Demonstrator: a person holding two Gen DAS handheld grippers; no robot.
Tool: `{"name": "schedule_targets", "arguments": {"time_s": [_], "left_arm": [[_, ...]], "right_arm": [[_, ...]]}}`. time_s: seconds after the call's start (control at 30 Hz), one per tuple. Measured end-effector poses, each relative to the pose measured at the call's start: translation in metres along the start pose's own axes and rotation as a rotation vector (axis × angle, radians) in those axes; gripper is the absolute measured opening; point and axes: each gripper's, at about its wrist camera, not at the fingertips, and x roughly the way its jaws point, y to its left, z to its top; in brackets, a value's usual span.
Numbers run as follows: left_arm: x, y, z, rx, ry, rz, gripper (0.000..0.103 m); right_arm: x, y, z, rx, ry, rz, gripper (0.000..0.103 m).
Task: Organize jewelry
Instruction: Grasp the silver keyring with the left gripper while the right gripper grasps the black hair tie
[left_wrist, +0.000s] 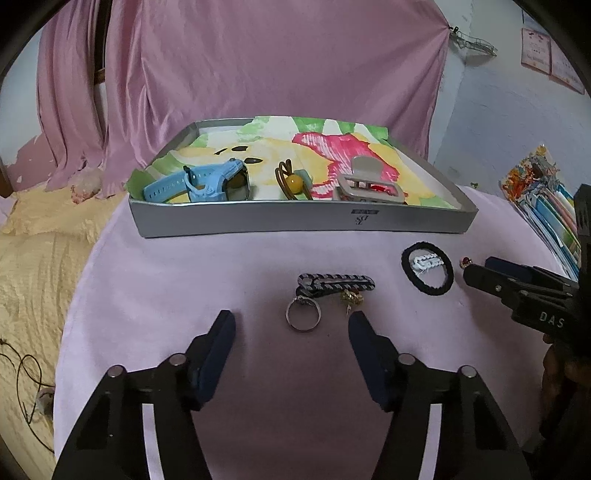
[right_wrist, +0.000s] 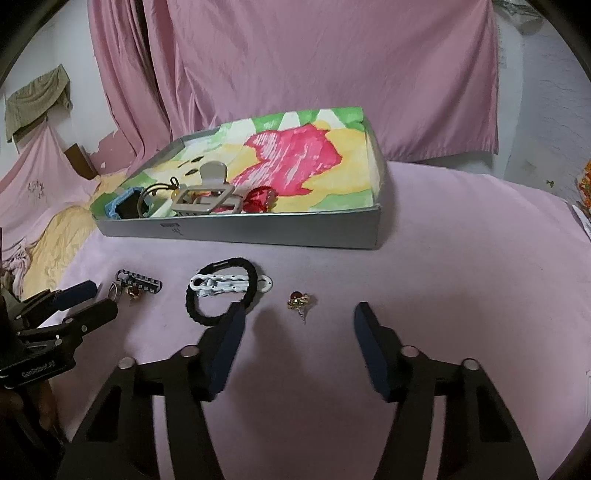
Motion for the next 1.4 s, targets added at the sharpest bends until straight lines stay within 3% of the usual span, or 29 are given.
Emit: {"name": "schedule_targets", "arguments": {"time_s": [0.2,0.33,0.5,0.57,0.6,0.73,0.97,1.4], "left_arm": [[0.005,-0.003,0.005,0.023,0.01,-0.01,0.042],[0.006,-0.008,0.007,0.044,0.014,-0.015,0.035],[0.007,-0.008,0.008,0.045,0.014,-0.019,0.027],[0.007,-0.008,0.008,0.042,0.014,-0.018,0.021],[0.007,-0.007,0.008,0.041,0.014,-0.019,0.02],[0.007,-0.009,0.008,0.046,0.015,-0.022,0.02],[0.003,-0.008,0.005,0.03,0.006,-0.059,0.02],[-0.015,-0.004,0.02,-0.034,-0.125,-0.087,0.02]], "right_arm": [[0.004,0.004,0.004,-0.014,0.023,0.005,0.045],[0.007,0.005,0.007,-0.019,0.032,0.0,0.035],[0.009,0.008,0.011,-0.038,0.036,-0.013,0.032],[0.01,0.008,0.011,-0.044,0.037,-0.013,0.019],[0.01,0.008,0.011,-0.044,0.038,-0.011,0.018],[0.01,0.009,0.011,-0.048,0.04,0.003,0.01],[0.006,0.011,0.009,-0.054,0.031,0.029,0.01],[-0.016,0.015,0.019,-0.067,-0.08,0.082,0.01]]}}
